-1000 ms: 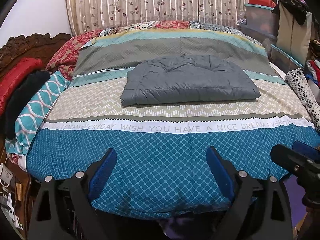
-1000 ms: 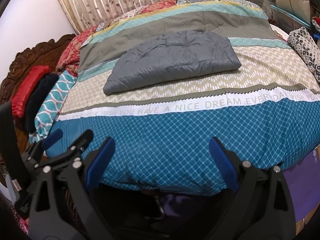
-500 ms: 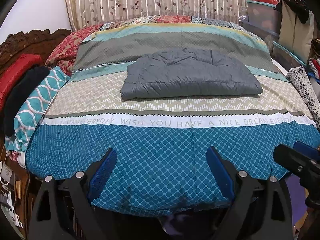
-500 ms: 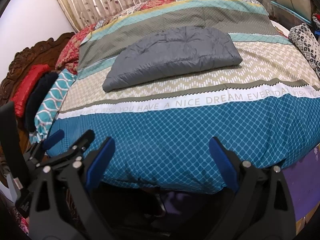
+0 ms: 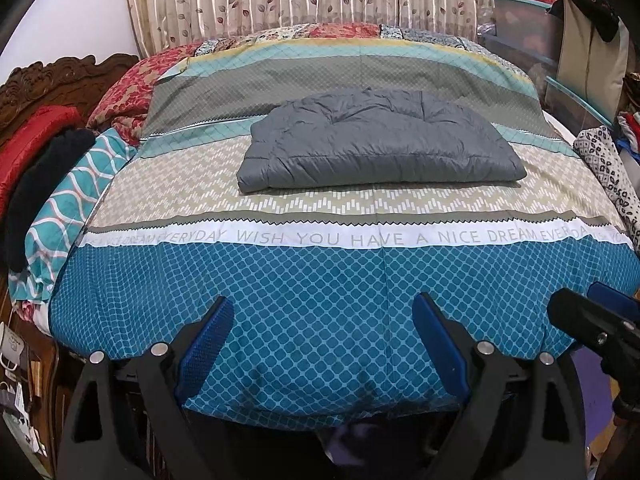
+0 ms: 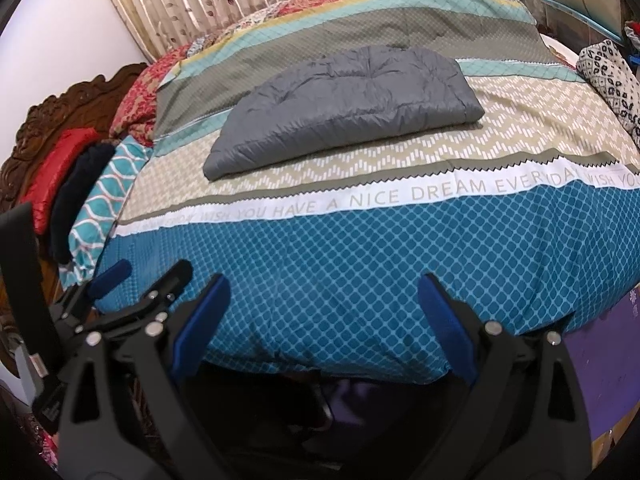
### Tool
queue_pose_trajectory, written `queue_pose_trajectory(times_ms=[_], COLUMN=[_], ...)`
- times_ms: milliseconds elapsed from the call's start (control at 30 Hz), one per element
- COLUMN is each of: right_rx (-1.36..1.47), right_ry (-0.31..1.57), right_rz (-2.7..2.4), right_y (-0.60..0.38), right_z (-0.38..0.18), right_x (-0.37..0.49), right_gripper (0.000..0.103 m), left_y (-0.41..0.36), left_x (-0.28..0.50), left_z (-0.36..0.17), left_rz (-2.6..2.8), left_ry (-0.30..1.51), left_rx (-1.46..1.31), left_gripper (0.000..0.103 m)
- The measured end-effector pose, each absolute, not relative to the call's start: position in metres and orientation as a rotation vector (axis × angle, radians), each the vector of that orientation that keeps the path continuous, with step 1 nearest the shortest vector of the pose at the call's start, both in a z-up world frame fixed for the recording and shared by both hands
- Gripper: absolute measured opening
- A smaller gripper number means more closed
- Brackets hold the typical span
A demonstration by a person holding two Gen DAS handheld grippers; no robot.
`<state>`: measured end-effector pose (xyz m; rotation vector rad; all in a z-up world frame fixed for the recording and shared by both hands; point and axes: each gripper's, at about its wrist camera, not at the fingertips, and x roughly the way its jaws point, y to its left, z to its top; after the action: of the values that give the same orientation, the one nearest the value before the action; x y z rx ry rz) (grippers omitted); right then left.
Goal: Fold large clothes
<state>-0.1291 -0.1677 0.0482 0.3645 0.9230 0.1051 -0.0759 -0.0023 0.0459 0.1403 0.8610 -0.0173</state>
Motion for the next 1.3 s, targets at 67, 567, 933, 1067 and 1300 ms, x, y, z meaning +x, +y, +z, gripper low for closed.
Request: queue_pose_trajectory(times_ms=[67,567,933,1067,1300], right_rx=[0.365,0.368,0.372,0.373,0.378], right_ry=[0.924,0.925,0.932,0.933,0.936], right_rz=[0.105,0.106,0.105,0.106,0.105], right_y=[-0.1675,-0.167,-0.1649,-0.1642,-0.1655], right_z=[0.0485,0.0486,0.0469,0.0464,0.0447], right_x=[-0.1294,-0.1304,-0.1327,-0.1333,-0.1332], right_gripper=[0.091,0.091,0.091,0.091,0.091], left_y=[-0.0025,-0.0033,-0.0018,-0.0021,-0.001], left_x=[-0.076,-0.0774,-0.0766,-0.0766,-0.0751], left_z=[0.0456,0.0417,0.0393,0.0382,0.0383], left_rz=[-0.017,-0.021,-0.026,-0.025,-0.022], left_ry=[0.861,0.868,0.883,0.887,0.891], left_rx=[0.141,0.141,0.138,0.141,0.138], left_gripper=[0.007,0.007,0.007,0.007,0.007])
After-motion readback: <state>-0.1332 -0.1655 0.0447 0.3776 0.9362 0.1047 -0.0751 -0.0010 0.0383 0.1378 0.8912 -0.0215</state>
